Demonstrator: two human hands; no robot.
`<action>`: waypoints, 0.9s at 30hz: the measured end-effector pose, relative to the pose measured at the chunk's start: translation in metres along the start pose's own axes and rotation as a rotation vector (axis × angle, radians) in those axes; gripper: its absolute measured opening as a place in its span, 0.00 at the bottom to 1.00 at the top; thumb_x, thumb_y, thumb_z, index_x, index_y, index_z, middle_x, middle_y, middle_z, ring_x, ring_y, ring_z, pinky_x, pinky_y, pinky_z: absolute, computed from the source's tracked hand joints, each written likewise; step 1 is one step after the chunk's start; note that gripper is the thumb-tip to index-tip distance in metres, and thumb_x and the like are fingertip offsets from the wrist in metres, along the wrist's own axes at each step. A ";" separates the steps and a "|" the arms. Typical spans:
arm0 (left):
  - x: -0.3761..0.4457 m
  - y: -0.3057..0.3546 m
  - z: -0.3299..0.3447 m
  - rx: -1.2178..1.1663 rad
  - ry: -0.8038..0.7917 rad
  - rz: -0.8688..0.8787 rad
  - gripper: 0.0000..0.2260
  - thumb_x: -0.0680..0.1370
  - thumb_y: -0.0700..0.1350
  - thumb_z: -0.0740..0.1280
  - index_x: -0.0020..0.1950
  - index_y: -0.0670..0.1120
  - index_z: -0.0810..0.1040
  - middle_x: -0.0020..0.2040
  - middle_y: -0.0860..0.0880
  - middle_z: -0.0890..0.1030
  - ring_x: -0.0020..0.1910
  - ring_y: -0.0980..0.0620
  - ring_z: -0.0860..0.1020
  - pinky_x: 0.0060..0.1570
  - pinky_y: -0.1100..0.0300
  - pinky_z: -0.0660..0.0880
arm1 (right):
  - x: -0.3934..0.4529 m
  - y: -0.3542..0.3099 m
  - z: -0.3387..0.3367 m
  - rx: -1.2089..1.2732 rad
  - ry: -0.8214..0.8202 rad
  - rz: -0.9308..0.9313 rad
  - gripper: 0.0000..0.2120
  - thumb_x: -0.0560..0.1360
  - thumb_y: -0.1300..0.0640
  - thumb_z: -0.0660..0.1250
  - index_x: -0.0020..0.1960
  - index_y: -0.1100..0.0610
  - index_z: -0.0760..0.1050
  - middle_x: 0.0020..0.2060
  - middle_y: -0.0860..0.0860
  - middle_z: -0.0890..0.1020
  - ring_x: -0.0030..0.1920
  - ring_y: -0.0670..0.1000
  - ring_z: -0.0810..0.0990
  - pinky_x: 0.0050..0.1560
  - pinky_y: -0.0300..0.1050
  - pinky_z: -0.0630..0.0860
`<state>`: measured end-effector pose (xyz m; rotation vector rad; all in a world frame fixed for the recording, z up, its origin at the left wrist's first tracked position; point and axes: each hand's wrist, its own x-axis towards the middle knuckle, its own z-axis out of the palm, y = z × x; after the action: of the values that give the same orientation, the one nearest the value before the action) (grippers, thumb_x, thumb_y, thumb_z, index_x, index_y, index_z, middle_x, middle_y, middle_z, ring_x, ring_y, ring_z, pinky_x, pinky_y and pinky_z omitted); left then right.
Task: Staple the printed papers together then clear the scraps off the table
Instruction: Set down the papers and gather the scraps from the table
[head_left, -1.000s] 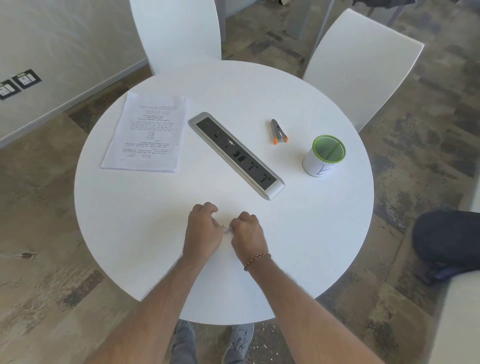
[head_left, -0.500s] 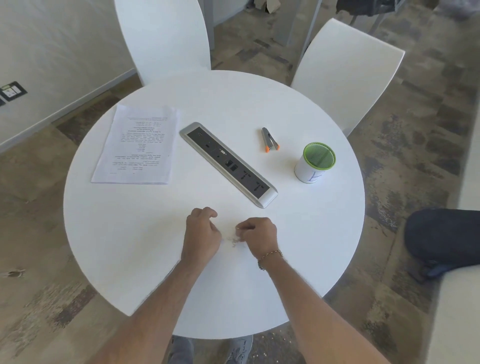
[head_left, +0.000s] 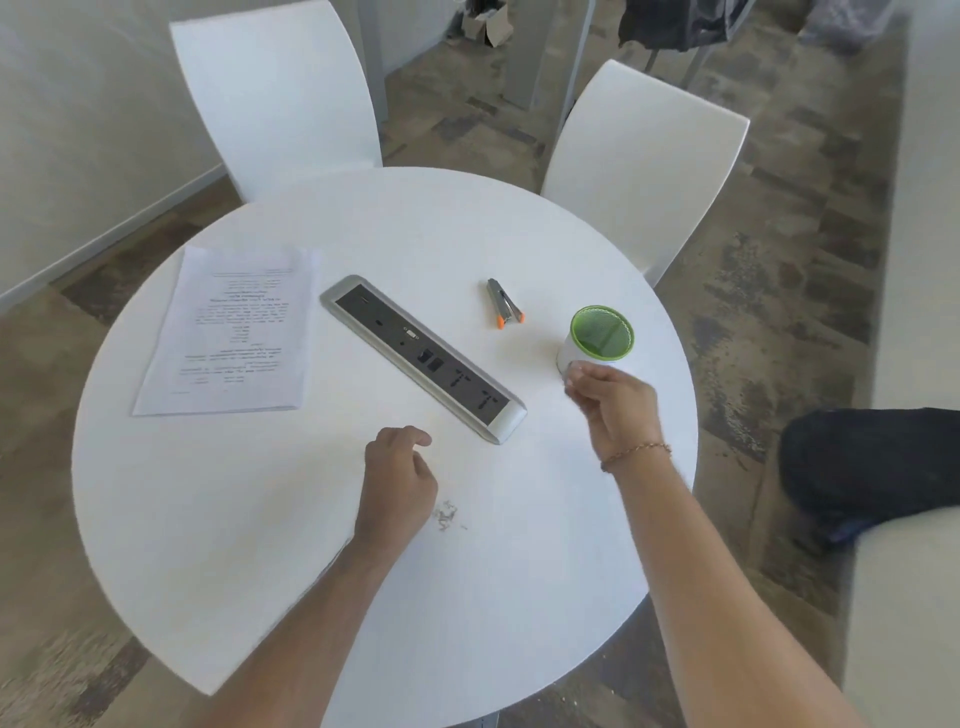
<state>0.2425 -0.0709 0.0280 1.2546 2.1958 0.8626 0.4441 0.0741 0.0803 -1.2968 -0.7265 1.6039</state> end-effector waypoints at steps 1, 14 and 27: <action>0.001 0.000 0.001 0.006 0.000 0.005 0.16 0.77 0.30 0.57 0.55 0.44 0.79 0.56 0.48 0.76 0.58 0.47 0.72 0.52 0.65 0.64 | 0.009 -0.010 -0.002 0.017 0.035 -0.029 0.07 0.70 0.77 0.67 0.45 0.70 0.78 0.37 0.57 0.80 0.39 0.52 0.80 0.44 0.41 0.79; 0.011 -0.007 -0.004 0.011 0.026 0.016 0.16 0.76 0.30 0.58 0.56 0.45 0.79 0.57 0.50 0.77 0.56 0.50 0.70 0.51 0.66 0.62 | 0.105 -0.033 0.008 -1.185 0.266 -0.346 0.11 0.68 0.68 0.60 0.39 0.64 0.81 0.38 0.61 0.83 0.41 0.61 0.78 0.38 0.48 0.78; 0.006 -0.015 -0.010 0.025 -0.003 0.018 0.13 0.77 0.33 0.61 0.56 0.45 0.78 0.58 0.50 0.76 0.58 0.47 0.72 0.54 0.60 0.67 | 0.099 -0.040 0.012 -1.419 0.235 -0.412 0.14 0.66 0.70 0.58 0.34 0.54 0.76 0.35 0.57 0.76 0.36 0.59 0.71 0.33 0.41 0.64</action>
<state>0.2242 -0.0741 0.0235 1.2884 2.2027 0.8412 0.4420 0.1816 0.0766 -2.0014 -1.9712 0.4155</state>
